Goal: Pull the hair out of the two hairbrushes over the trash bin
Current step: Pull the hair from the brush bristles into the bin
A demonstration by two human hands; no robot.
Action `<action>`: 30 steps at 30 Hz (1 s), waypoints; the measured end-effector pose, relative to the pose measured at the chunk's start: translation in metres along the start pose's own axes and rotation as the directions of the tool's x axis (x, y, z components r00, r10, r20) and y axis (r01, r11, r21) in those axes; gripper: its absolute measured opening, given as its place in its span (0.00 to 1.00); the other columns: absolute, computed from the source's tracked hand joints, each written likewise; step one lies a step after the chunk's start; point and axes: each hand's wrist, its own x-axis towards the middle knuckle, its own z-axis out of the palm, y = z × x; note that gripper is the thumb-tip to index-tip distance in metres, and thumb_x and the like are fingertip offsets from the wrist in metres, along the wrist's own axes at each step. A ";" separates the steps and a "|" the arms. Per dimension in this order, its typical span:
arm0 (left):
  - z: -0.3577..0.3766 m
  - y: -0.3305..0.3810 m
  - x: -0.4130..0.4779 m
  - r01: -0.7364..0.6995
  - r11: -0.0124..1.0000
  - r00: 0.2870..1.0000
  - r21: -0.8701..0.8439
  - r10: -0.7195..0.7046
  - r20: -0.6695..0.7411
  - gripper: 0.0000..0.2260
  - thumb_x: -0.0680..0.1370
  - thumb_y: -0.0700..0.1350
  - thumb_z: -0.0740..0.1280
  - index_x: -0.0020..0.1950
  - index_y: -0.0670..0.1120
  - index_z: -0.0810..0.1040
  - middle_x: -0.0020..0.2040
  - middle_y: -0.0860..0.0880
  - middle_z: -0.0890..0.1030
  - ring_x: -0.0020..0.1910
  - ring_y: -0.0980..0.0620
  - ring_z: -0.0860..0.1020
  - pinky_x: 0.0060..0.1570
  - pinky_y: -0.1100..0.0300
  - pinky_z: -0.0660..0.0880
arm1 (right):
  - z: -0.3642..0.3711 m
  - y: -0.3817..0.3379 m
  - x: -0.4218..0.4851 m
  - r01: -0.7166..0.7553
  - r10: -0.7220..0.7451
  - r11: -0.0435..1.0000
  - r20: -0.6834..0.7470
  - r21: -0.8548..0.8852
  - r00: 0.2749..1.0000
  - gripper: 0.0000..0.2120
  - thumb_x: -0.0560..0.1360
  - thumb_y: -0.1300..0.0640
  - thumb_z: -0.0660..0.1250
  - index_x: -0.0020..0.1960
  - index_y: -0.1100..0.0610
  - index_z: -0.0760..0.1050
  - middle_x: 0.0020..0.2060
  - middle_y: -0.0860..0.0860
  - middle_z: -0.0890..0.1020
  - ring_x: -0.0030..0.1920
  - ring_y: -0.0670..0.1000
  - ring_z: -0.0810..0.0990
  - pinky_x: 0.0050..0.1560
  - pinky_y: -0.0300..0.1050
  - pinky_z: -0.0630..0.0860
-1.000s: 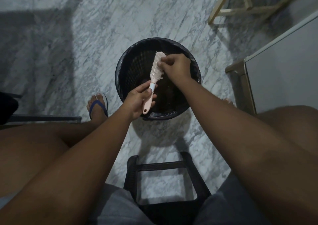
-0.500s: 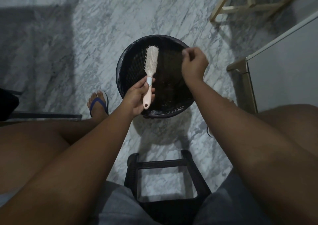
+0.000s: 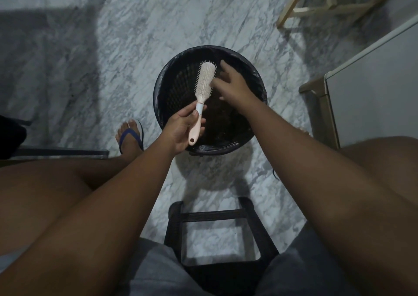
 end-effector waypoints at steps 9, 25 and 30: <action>-0.002 -0.001 0.005 -0.008 0.998 0.999 0.056 0.010 -0.038 0.17 0.81 0.37 0.61 0.69 0.46 0.74 0.58 0.48 0.81 0.41 0.52 0.78 0.36 0.58 0.77 | -0.005 0.010 0.002 0.130 -0.134 0.933 0.013 -0.336 0.991 0.11 0.71 0.50 0.76 0.44 0.57 0.86 0.37 0.52 0.86 0.37 0.47 0.85 0.37 0.30 0.78; -0.010 -0.003 0.006 -0.011 1.000 0.995 0.019 0.013 -0.095 0.15 0.82 0.37 0.61 0.67 0.45 0.75 0.61 0.48 0.81 0.43 0.52 0.77 0.38 0.57 0.77 | -0.027 -0.007 0.013 0.301 -0.374 0.927 -0.521 -0.224 0.767 0.11 0.76 0.54 0.67 0.40 0.60 0.79 0.33 0.51 0.81 0.37 0.51 0.80 0.44 0.45 0.78; -0.009 0.002 0.002 -0.022 0.999 0.997 0.025 0.024 -0.070 0.17 0.82 0.37 0.60 0.70 0.44 0.73 0.61 0.48 0.80 0.42 0.53 0.76 0.37 0.58 0.77 | -0.026 0.026 0.005 -0.140 0.255 0.548 0.006 -0.825 0.967 0.18 0.78 0.57 0.65 0.63 0.67 0.74 0.62 0.64 0.77 0.62 0.64 0.76 0.63 0.52 0.73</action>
